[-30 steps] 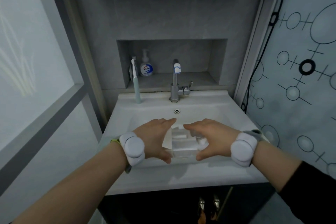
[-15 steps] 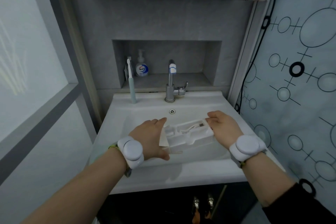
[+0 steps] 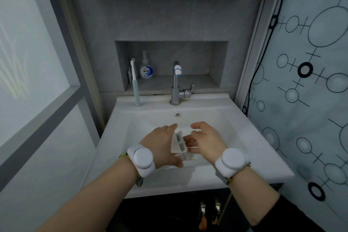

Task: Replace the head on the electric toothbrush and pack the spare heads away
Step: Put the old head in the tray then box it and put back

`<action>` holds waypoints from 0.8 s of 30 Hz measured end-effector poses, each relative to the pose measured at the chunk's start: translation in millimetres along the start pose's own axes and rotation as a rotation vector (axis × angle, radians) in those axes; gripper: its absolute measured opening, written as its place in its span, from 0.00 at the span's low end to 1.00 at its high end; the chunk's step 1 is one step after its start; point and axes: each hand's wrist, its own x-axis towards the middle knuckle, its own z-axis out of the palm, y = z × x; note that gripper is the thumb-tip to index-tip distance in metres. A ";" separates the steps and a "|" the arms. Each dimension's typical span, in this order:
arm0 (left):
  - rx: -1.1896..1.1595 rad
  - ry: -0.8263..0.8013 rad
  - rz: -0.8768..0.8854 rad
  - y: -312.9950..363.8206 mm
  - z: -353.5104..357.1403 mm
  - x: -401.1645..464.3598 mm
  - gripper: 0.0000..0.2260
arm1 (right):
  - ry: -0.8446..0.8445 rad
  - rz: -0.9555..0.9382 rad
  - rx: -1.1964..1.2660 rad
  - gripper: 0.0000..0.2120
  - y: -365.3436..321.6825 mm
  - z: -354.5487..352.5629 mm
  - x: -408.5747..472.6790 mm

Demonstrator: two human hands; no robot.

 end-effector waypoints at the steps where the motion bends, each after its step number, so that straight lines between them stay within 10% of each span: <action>1: -0.003 0.004 0.000 0.6 1.0 0.3 0.52 | -0.002 0.009 0.013 0.13 0.6 2.1 -0.3; 7: -0.035 0.082 -0.021 -2.7 -2.0 1.1 0.52 | -0.092 -0.063 0.087 0.11 -0.3 1.3 -1.6; 13: -0.286 0.462 -0.161 -4.6 -37.9 5.8 0.43 | 0.177 -0.405 -0.005 0.17 -8.6 -2.1 4.5; 24: -0.583 0.648 -0.325 -11.9 -34.2 10.6 0.30 | -0.004 -0.537 -0.007 0.20 -11.1 38.5 -1.4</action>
